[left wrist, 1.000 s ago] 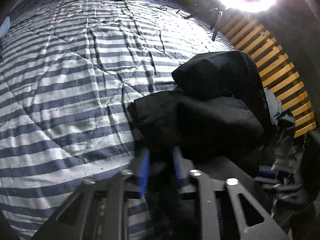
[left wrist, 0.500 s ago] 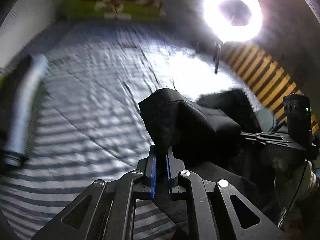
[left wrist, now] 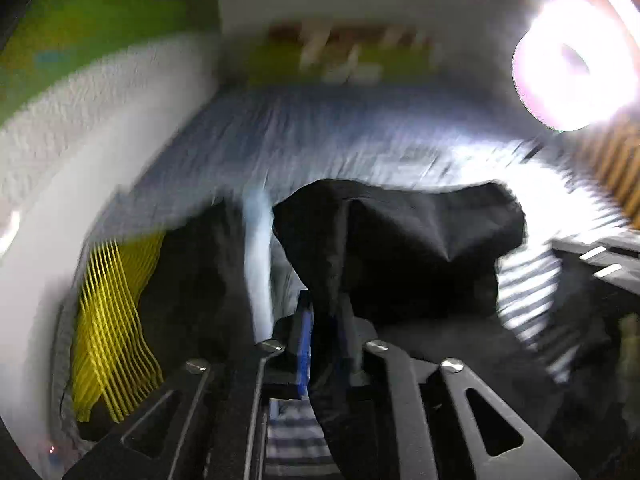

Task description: Fold large clothes

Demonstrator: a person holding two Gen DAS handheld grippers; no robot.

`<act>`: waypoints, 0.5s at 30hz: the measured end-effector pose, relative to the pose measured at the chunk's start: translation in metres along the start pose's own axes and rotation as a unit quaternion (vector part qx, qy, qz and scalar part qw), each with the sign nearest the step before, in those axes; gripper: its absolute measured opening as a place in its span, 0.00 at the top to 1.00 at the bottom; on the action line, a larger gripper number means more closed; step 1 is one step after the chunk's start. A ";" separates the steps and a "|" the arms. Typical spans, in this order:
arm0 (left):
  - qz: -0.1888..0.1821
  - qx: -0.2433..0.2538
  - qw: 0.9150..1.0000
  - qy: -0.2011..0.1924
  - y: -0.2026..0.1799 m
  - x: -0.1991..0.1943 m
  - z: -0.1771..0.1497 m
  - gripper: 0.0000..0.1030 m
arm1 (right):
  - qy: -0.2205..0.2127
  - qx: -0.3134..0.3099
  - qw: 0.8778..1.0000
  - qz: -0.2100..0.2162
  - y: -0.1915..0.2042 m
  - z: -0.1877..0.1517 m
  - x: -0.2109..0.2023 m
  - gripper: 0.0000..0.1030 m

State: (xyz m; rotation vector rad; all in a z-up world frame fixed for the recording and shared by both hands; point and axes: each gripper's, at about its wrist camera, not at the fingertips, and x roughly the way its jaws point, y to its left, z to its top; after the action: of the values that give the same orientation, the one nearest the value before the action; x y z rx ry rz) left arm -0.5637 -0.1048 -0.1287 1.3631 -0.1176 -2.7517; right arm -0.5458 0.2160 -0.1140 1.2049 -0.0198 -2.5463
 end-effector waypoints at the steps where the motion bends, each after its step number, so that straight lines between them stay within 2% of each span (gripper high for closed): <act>1: 0.008 -0.007 1.000 0.013 0.004 0.012 -0.002 0.82 | 0.001 0.009 1.000 -0.004 -0.010 -0.001 0.002 0.91; 3: 0.009 -0.019 1.000 0.008 0.007 0.017 -0.007 0.82 | -0.003 0.038 0.999 -0.010 -0.037 -0.006 -0.008 0.85; 4: -0.001 -0.029 1.000 0.003 0.008 0.016 -0.009 0.80 | -0.006 0.050 0.999 -0.016 -0.051 -0.007 -0.016 0.77; 5: -0.013 -0.032 0.999 0.003 0.004 0.014 -0.011 0.80 | -0.011 0.061 0.998 -0.026 -0.068 -0.010 -0.027 0.72; 7: -0.031 -0.017 0.999 -0.005 -0.009 0.005 -0.013 0.79 | -0.016 0.076 0.996 -0.048 -0.104 -0.018 -0.053 0.54; 8: -0.032 -0.011 0.999 -0.009 -0.015 0.000 -0.014 0.78 | -0.014 0.085 0.995 -0.056 -0.119 -0.022 -0.061 0.49; 9: -0.035 -0.011 0.999 -0.012 -0.021 -0.003 -0.014 0.73 | -0.011 0.098 0.993 -0.066 -0.140 -0.027 -0.071 0.43; 10: -0.046 -0.012 0.999 -0.011 -0.026 -0.006 -0.013 0.70 | -0.009 0.110 0.991 -0.073 -0.158 -0.034 -0.078 0.42; 12: -0.050 -0.010 0.998 -0.022 -0.036 -0.012 -0.007 0.52 | 0.003 0.142 0.986 -0.089 -0.197 -0.044 -0.078 0.41; 15: -0.050 -0.005 0.998 -0.035 -0.052 -0.023 -0.001 0.50 | 0.032 0.184 0.979 -0.085 -0.239 -0.067 -0.069 0.39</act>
State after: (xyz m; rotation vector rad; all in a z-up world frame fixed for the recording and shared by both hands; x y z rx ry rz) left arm -0.5505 -0.0505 -0.1162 1.3048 -0.0404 -2.8780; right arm -0.5212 0.4709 -0.1408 1.4785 -0.4071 -2.7312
